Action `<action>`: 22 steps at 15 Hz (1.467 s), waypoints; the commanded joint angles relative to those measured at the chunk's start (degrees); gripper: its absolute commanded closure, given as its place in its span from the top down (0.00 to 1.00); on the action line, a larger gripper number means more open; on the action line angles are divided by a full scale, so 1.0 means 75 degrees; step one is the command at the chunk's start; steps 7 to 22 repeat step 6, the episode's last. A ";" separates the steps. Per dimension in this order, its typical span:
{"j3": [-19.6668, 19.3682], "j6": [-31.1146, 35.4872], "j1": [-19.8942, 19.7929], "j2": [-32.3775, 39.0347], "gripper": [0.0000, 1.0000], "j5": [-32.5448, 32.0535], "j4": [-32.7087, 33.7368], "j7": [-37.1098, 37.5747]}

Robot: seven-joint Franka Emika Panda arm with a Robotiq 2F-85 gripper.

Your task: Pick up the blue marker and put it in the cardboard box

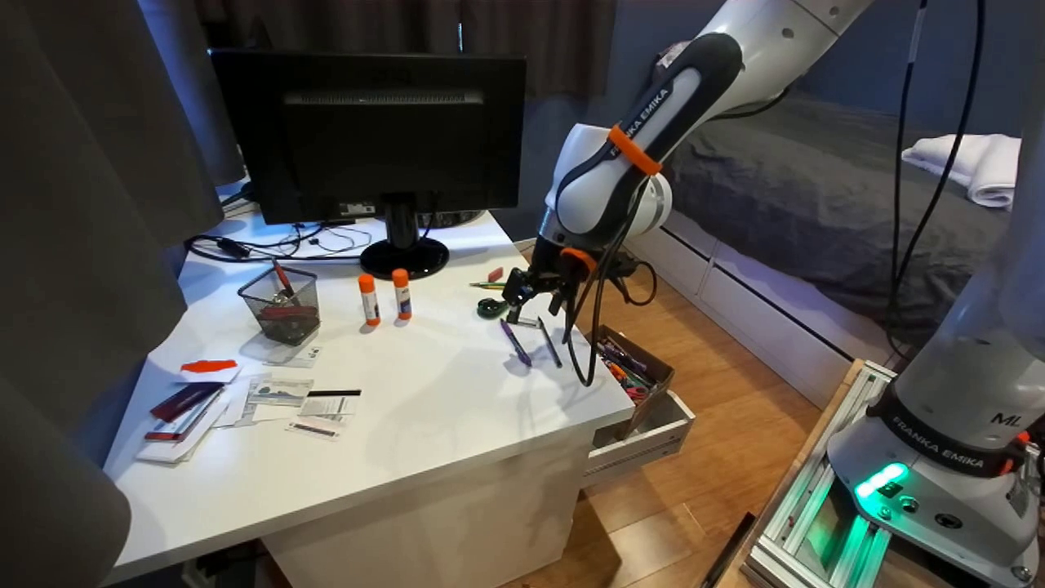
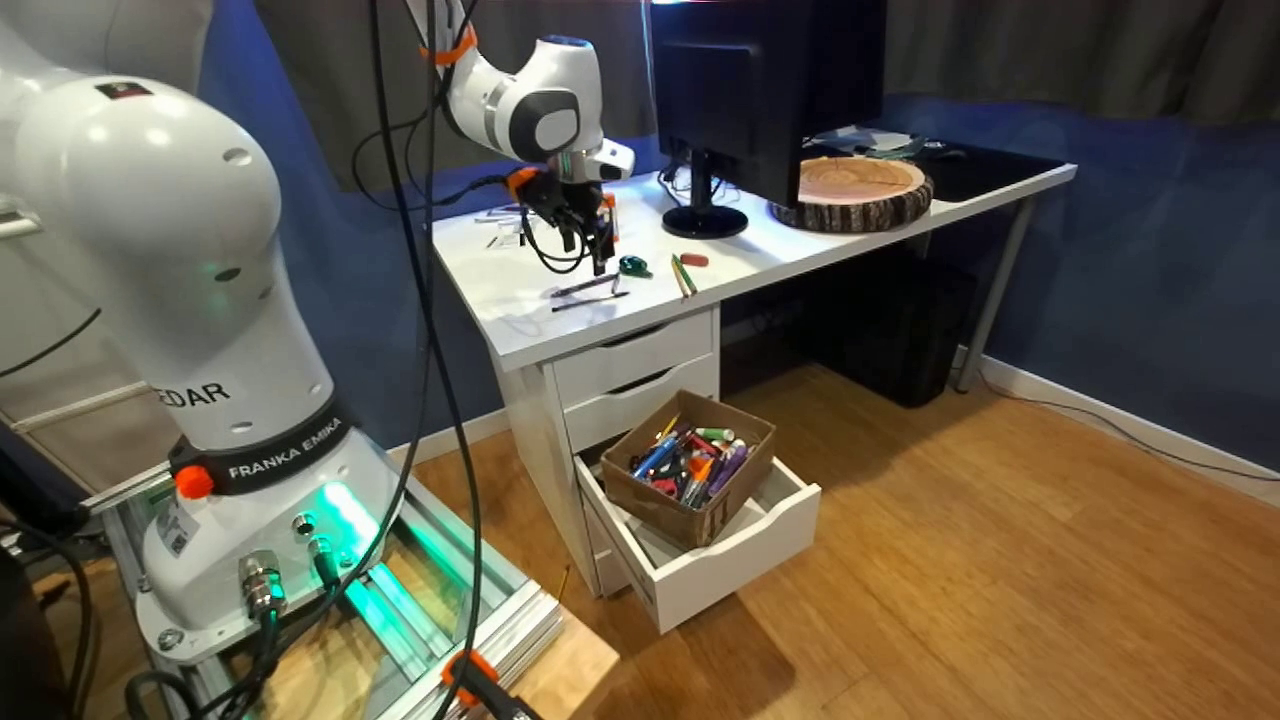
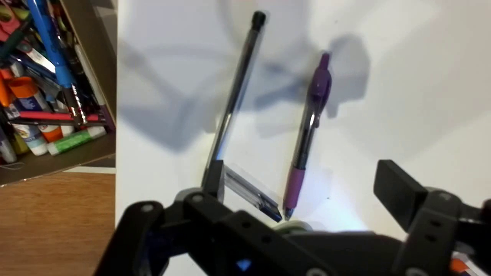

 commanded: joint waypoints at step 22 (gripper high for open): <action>-0.0481 0.0053 0.0368 -0.0069 1.00 -0.0633 0.0074 0.0022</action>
